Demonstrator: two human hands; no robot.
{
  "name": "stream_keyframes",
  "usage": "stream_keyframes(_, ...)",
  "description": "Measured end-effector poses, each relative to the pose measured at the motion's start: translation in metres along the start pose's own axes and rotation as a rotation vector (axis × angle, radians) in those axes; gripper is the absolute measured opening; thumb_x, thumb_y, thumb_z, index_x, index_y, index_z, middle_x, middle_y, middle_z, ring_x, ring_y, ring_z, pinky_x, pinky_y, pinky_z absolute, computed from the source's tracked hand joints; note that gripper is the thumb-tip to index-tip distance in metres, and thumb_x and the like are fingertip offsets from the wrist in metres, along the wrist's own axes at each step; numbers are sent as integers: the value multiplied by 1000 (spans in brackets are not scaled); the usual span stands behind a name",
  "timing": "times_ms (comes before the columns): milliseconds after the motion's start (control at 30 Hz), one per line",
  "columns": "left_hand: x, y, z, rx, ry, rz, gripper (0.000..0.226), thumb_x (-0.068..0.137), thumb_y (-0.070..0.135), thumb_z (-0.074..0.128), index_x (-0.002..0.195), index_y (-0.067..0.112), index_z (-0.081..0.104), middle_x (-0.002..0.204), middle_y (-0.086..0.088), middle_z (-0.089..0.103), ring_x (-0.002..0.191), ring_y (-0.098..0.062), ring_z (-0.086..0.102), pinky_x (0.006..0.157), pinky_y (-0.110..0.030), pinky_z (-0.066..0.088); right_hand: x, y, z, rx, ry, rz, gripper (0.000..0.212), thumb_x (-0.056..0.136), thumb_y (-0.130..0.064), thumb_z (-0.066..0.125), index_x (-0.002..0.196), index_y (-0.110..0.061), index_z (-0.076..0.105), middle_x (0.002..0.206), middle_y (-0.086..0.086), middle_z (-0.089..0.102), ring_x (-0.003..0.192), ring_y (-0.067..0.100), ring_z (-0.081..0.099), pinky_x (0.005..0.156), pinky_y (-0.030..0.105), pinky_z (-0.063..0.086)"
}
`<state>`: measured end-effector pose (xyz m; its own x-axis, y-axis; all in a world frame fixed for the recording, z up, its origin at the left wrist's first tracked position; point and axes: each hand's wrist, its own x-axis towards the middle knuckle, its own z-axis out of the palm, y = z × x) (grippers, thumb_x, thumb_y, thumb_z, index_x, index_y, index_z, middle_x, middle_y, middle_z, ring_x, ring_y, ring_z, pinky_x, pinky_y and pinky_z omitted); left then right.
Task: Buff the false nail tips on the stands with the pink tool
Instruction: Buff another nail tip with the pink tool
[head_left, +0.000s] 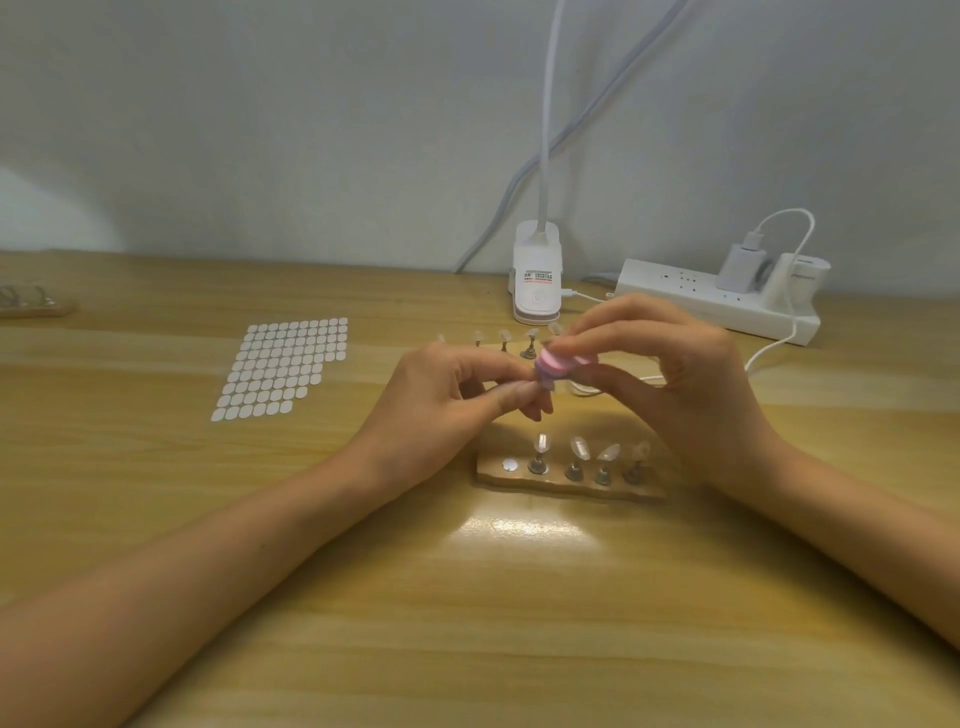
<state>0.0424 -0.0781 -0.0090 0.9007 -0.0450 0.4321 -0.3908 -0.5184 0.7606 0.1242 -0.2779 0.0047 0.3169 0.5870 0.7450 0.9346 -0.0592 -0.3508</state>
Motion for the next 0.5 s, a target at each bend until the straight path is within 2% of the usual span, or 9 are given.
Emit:
stream_keyframes(33,0,1,0,-3,0,-4,20,87,38,66,86,25,81,79,13,77,63,-18,67,99,-50,47,-1,-1,0,-6,0,-3,21,85,-15,71,106,-9,74,99,8,70,93,20,68,79,37,57)
stream_keyframes(67,1,1,0,2,0,-3,18,88,36,68,88,24,81,79,13,77,59,-14,64,104,-65,38,-2,-2,2,-9,-21,-35,21,85,-15,72,105,-8,74,99,8,70,93,19,69,80,35,57)
stream_keyframes(133,1,0,1,3,0,-5,13,90,31,71,90,23,82,79,11,77,55,-16,58,102,-72,34,-1,-3,4,-11,-64,-94,20,85,-14,73,103,-6,75,98,8,70,93,19,69,80,32,57)
stream_keyframes(200,1,-1,0,-38,-6,-3,13,91,32,71,89,24,81,81,8,78,70,-40,66,91,-69,45,0,-1,2,-26,-28,-56,21,84,-14,72,103,-5,75,98,9,71,91,18,69,79,34,57)
stream_keyframes(267,1,-1,0,-64,-13,-2,16,89,34,70,89,23,81,82,6,78,79,-48,67,84,-62,50,0,0,0,-27,-4,-34,22,84,-15,72,104,-4,75,98,9,70,91,18,69,78,36,57)
stream_keyframes(333,2,-3,0,-80,-31,-11,19,88,36,72,93,20,81,84,6,79,77,-46,68,88,-56,53,-1,0,1,-26,-33,-78,21,85,-14,73,103,-5,75,97,10,70,91,21,69,78,35,57)
stream_keyframes(367,3,-5,0,-94,-39,-9,19,89,34,70,93,18,81,83,5,79,71,-38,69,85,-46,56,-1,0,1,-33,-36,-82,21,84,-13,73,103,-5,75,97,10,71,91,21,69,77,36,57)
stream_keyframes(433,3,-7,-1,-141,-59,18,14,93,19,66,91,14,80,82,1,77,62,-1,64,70,-16,50,0,1,-1,-50,2,-40,21,84,-13,74,104,-5,75,97,9,71,90,20,69,77,39,56)
stream_keyframes(500,2,-5,-1,-161,-83,27,13,94,9,65,93,9,78,81,-1,76,61,10,60,65,-2,42,-1,1,-1,-57,9,-38,22,85,-15,73,104,-6,75,97,8,71,90,20,68,77,39,56)
